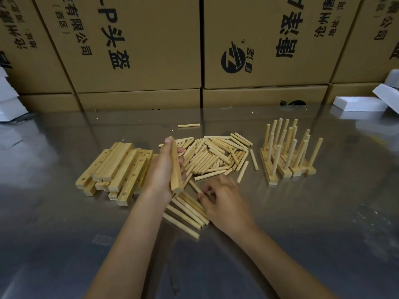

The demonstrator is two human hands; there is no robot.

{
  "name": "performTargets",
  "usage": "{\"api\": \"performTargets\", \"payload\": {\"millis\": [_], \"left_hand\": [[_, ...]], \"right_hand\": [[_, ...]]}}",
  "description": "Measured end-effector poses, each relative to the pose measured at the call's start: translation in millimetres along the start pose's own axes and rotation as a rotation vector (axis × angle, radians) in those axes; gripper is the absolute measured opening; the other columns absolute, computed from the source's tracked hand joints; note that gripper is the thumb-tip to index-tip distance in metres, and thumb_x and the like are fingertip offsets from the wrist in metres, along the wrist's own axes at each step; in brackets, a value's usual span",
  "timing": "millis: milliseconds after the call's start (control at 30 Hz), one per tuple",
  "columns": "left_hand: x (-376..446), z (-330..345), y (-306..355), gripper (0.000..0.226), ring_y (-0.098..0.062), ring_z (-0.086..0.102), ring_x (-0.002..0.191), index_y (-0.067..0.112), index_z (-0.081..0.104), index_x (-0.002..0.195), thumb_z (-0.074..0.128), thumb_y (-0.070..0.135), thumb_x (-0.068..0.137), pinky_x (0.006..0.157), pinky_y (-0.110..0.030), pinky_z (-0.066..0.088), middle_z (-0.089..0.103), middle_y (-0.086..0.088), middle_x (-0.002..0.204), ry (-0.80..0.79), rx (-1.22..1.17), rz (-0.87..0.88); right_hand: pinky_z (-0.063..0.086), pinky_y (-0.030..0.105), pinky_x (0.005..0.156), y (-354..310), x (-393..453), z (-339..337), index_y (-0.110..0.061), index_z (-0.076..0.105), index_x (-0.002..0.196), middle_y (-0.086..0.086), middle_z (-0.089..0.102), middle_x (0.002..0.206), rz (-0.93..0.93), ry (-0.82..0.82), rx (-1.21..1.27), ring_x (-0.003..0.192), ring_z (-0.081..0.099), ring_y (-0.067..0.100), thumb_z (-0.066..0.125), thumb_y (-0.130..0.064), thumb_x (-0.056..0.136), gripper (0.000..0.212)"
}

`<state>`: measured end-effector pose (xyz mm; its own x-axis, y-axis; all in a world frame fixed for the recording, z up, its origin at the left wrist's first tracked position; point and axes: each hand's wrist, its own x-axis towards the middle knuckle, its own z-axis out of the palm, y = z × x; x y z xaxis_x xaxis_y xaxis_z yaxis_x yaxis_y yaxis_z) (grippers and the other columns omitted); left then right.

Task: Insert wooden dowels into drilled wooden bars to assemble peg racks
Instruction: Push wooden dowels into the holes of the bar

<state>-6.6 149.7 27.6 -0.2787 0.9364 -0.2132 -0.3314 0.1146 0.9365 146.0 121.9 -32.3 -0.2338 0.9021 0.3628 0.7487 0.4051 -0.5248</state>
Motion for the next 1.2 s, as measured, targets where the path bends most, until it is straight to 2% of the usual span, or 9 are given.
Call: {"api": "performTargets", "payload": {"millis": [167, 233, 400, 533, 667, 800, 900, 1033, 1200], "left_hand": [[0.0, -8.2, 6.0, 0.04, -0.01, 0.044, 0.044, 0.01, 0.068, 0.105, 0.045, 0.043, 0.104, 0.039, -0.02, 0.038, 0.055, 0.002, 0.062, -0.192, 0.056, -0.053], [-1.7, -8.7, 6.0, 0.036, -0.01, 0.045, 0.043, 0.01, 0.066, 0.099, 0.047, 0.04, 0.103, 0.038, -0.02, 0.039, 0.058, 0.001, 0.062, -0.236, 0.139, -0.065], [-2.9, -2.3, 1.0, 0.03, -0.01, 0.05, 0.049, 0.029, 0.067, 0.125, 0.05, 0.038, 0.102, 0.044, -0.023, 0.042, 0.064, -0.001, 0.073, -0.414, 0.32, -0.015], [-5.4, 3.8, -3.3, 0.027, -0.013, 0.052, 0.051, 0.036, 0.072, 0.119, 0.054, 0.041, 0.1, 0.047, -0.025, 0.042, 0.065, -0.002, 0.073, -0.466, 0.418, 0.022], [-5.7, 3.9, -5.2, 0.026, -0.007, 0.055, 0.055, 0.038, 0.073, 0.118, 0.055, 0.043, 0.099, 0.05, -0.023, 0.044, 0.063, 0.003, 0.069, -0.485, 0.469, 0.051], [-6.9, 5.3, -8.8, 0.035, 0.006, 0.06, 0.061, 0.021, 0.074, 0.118, 0.052, 0.042, 0.101, 0.058, -0.023, 0.044, 0.066, 0.02, 0.069, -0.505, 0.612, 0.128], [-8.8, 9.4, -12.1, 0.034, 0.002, 0.058, 0.059, 0.031, 0.065, 0.131, 0.046, 0.041, 0.104, 0.056, -0.021, 0.045, 0.062, 0.012, 0.065, -0.552, 0.644, 0.126], [-8.3, 11.9, -13.8, 0.034, -0.001, 0.052, 0.053, 0.038, 0.06, 0.135, 0.046, 0.041, 0.104, 0.051, -0.019, 0.043, 0.056, 0.003, 0.066, -0.58, 0.625, 0.151], [-5.9, 11.7, -10.5, 0.035, -0.004, 0.051, 0.052, 0.039, 0.058, 0.137, 0.052, 0.036, 0.102, 0.048, -0.019, 0.042, 0.056, 0.002, 0.066, -0.602, 0.526, 0.133]], "right_hand": [[0.051, 0.031, 0.077, 10.2, 2.7, -15.4, -0.024, 0.057, 0.088, -0.01, 0.052, 0.09, 0.072, 0.043, 0.035, 0.093, 0.052, 0.009, 0.06, -0.02, 0.093, 0.007], [0.049, 0.026, 0.062, 14.8, 3.3, -25.7, -0.025, 0.05, 0.094, -0.008, 0.056, 0.081, 0.107, 0.09, 0.159, 0.075, 0.057, 0.009, 0.056, -0.014, 0.096, 0.013], [0.034, 0.016, 0.052, 11.3, 4.0, -41.5, -0.024, 0.058, 0.118, -0.008, 0.054, 0.075, 0.001, 0.177, 0.435, 0.058, 0.047, 0.005, 0.048, -0.003, 0.098, 0.031], [0.042, 0.006, 0.065, 6.8, 0.2, -41.1, -0.019, 0.066, 0.117, -0.018, 0.063, 0.093, -0.095, 0.24, 0.343, 0.082, 0.059, -0.005, 0.055, -0.003, 0.094, 0.03], [0.051, 0.019, 0.064, 14.1, 0.4, -42.9, -0.023, 0.07, 0.112, -0.014, 0.068, 0.098, -0.115, 0.275, 0.225, 0.082, 0.063, 0.0, 0.064, -0.015, 0.094, 0.021], [0.048, 0.013, 0.063, 14.9, -1.9, -43.7, -0.024, 0.072, 0.107, -0.013, 0.071, 0.093, -0.159, 0.305, 0.115, 0.078, 0.063, 0.003, 0.067, -0.014, 0.091, 0.019], [0.055, 0.036, 0.063, 18.8, -1.9, -42.4, -0.023, 0.071, 0.105, -0.011, 0.072, 0.089, -0.117, 0.298, 0.146, 0.077, 0.066, 0.009, 0.063, -0.014, 0.092, 0.018], [0.056, 0.044, 0.064, 18.7, -2.6, -37.3, -0.02, 0.072, 0.101, -0.009, 0.071, 0.078, -0.021, 0.311, 0.308, 0.073, 0.066, 0.012, 0.061, -0.011, 0.094, 0.016], [0.052, 0.018, 0.066, 15.3, 0.3, -44.7, -0.024, 0.071, 0.105, -0.015, 0.07, 0.081, 0.041, 0.319, 0.416, 0.077, 0.065, -0.001, 0.067, -0.02, 0.093, 0.013]]}}
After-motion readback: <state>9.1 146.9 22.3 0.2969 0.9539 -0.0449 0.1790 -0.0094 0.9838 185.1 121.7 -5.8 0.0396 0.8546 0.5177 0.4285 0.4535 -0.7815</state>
